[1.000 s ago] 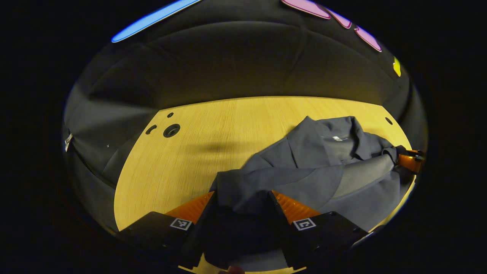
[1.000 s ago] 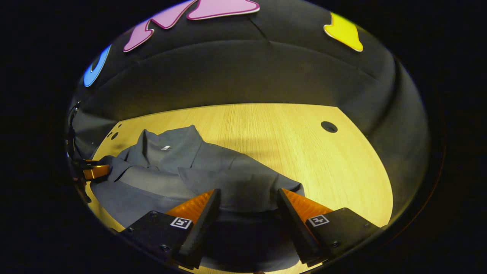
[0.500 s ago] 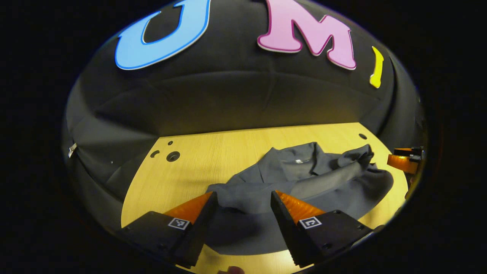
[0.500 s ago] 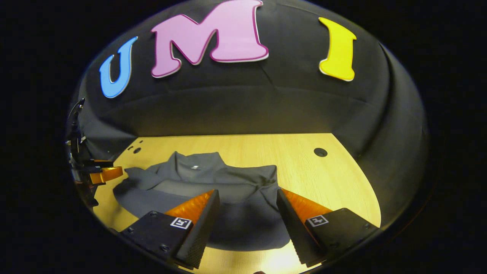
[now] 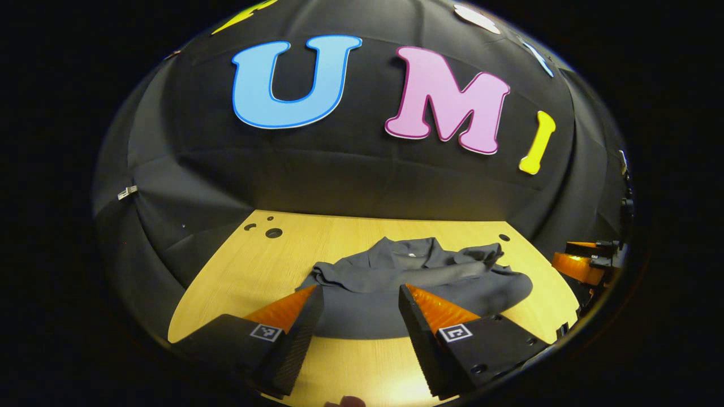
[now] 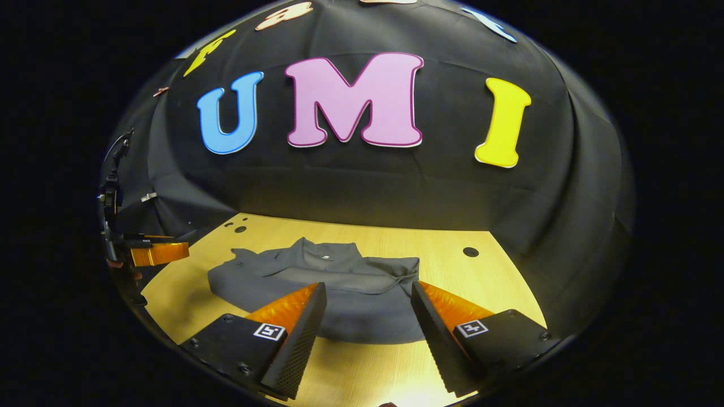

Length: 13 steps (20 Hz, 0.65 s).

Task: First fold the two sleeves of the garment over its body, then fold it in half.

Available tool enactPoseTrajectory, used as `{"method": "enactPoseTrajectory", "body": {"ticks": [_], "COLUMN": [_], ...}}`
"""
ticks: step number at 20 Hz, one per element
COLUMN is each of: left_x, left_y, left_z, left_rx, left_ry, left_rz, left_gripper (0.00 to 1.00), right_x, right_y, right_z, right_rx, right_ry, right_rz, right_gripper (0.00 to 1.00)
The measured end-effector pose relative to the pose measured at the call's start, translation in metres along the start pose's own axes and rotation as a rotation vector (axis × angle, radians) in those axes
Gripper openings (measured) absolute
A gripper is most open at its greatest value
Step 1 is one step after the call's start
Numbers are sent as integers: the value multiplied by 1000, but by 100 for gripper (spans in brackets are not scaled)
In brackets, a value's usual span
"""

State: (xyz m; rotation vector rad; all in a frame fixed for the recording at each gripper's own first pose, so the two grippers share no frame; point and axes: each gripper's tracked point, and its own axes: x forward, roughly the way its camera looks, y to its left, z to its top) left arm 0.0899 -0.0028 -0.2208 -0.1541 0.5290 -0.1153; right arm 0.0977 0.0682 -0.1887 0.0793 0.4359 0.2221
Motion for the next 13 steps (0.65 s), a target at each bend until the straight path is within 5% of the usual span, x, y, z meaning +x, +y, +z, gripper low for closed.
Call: {"method": "enactPoseTrajectory", "body": {"ticks": [13], "left_x": [-62], "left_y": [23], "left_z": [-39], "left_rx": [-22], "left_ry": [51], "left_rz": [34], "left_gripper": [85], "right_x": [-44], "right_y": [4], "right_z": [-36], "right_rx": [68], "right_ry": [101], "right_rz": [-37], "right_gripper": [92]}}
